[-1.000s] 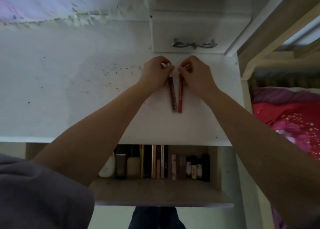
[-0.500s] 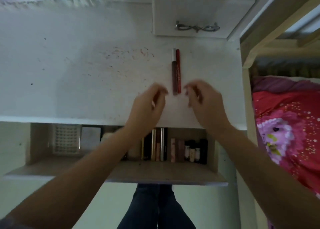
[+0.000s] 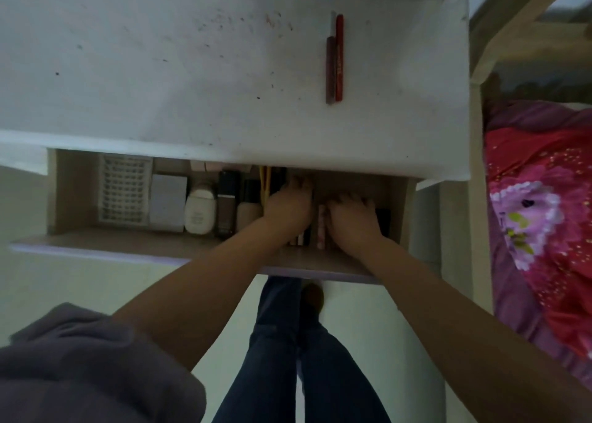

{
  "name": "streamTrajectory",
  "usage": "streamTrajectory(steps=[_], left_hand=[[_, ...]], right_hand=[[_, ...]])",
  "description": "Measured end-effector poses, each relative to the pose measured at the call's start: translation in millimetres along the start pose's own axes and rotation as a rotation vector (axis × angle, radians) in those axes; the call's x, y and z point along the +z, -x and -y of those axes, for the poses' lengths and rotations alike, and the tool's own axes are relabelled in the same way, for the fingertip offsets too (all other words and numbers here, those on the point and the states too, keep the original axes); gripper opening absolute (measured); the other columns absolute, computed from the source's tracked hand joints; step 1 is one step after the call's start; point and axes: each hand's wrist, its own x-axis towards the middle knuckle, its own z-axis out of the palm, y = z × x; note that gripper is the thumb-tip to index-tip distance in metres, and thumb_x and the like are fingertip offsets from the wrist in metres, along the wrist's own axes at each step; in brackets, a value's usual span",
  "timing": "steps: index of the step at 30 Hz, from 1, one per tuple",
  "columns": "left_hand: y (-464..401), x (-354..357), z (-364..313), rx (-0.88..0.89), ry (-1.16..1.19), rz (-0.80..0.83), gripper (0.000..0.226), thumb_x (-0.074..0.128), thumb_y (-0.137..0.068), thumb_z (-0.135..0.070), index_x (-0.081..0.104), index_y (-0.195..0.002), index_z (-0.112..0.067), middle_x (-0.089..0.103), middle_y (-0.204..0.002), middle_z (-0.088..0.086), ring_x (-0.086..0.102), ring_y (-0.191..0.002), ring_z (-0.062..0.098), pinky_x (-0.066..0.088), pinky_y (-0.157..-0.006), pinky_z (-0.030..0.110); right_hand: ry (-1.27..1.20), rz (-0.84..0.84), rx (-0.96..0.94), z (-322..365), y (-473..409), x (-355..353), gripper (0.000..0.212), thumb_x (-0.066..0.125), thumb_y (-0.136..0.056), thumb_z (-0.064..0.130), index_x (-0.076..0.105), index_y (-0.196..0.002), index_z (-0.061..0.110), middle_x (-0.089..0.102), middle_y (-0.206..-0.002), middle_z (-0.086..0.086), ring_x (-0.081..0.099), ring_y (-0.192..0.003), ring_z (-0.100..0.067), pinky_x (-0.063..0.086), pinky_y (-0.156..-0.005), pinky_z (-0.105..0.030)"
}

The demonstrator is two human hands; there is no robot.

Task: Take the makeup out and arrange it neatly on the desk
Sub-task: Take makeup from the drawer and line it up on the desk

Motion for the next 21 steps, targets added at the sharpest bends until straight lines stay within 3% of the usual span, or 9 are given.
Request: streamTrajectory(steps=[5,11,14,17,19,21], left_hand=[[6,2,-1,0.040,0.024,-0.078,0.042,0.041,-0.097,-0.021,0.035,-0.137,-0.010,0.043,-0.132,0.018,0.051,-0.106,0.035,0.039,-0.064,0.035],[46,-16,5,0.169,0.405,-0.130,0.031,0.050,-0.095,-0.016,0.042,-0.124,-0.009,0.063,-0.102,0.015,0.063,-0.086,0.030,0.053,-0.070,0.041],[70,-46,4,0.288,0.484,-0.279,0.030,0.054,-0.093,-0.016,0.050,-0.122,-0.009,0.064,-0.104,0.008,0.059,-0.088,0.014,0.047,-0.073,0.024],[67,-98,3,0.285,0.623,-0.420,0.028,0.056,-0.092,-0.013,0.051,-0.119,-0.009,0.059,-0.093,-0.008,0.056,-0.080,0.000,0.048,-0.070,0.013],[44,-134,1,0.254,0.700,-0.465,0.026,0.055,-0.092,-0.013,0.050,-0.118,-0.012,0.055,-0.084,-0.013,0.059,-0.076,0.003,0.050,-0.068,0.014],[8,-162,-3,0.195,0.753,-0.490,0.024,0.054,-0.093,-0.016,0.051,-0.117,-0.014,0.058,-0.082,-0.004,0.061,-0.075,0.012,0.051,-0.068,0.018]], right_hand=[[-0.067,-0.139,-0.017,-1,5,3,0.027,0.045,-0.095,0.025,0.055,-0.117,0.013,0.058,-0.119,-0.012,0.048,-0.114,-0.031,0.033,-0.092,-0.039],[-0.359,-0.171,-0.097,7,33,-15,0.019,0.048,-0.096,0.025,0.051,-0.107,0.010,0.061,-0.099,-0.010,0.055,-0.089,-0.027,0.035,-0.072,-0.033],[-0.557,-0.196,-0.156,7,51,-48,0.010,0.050,-0.096,0.025,0.051,-0.100,0.016,0.058,-0.085,0.005,0.055,-0.078,-0.011,0.040,-0.067,-0.023],[-0.706,-0.313,-0.148,-3,51,-101,0.005,0.052,-0.095,0.022,0.047,-0.096,0.023,0.053,-0.076,0.016,0.055,-0.070,0.007,0.041,-0.063,-0.006],[-0.753,-0.416,-0.116,-14,32,-137,0.006,0.052,-0.095,0.019,0.048,-0.099,0.019,0.053,-0.080,0.016,0.056,-0.071,0.009,0.041,-0.065,-0.002],[-0.781,-0.493,-0.052,-25,1,-166,0.007,0.052,-0.096,0.021,0.048,-0.100,0.017,0.056,-0.080,0.014,0.057,-0.072,0.005,0.041,-0.065,-0.001]])
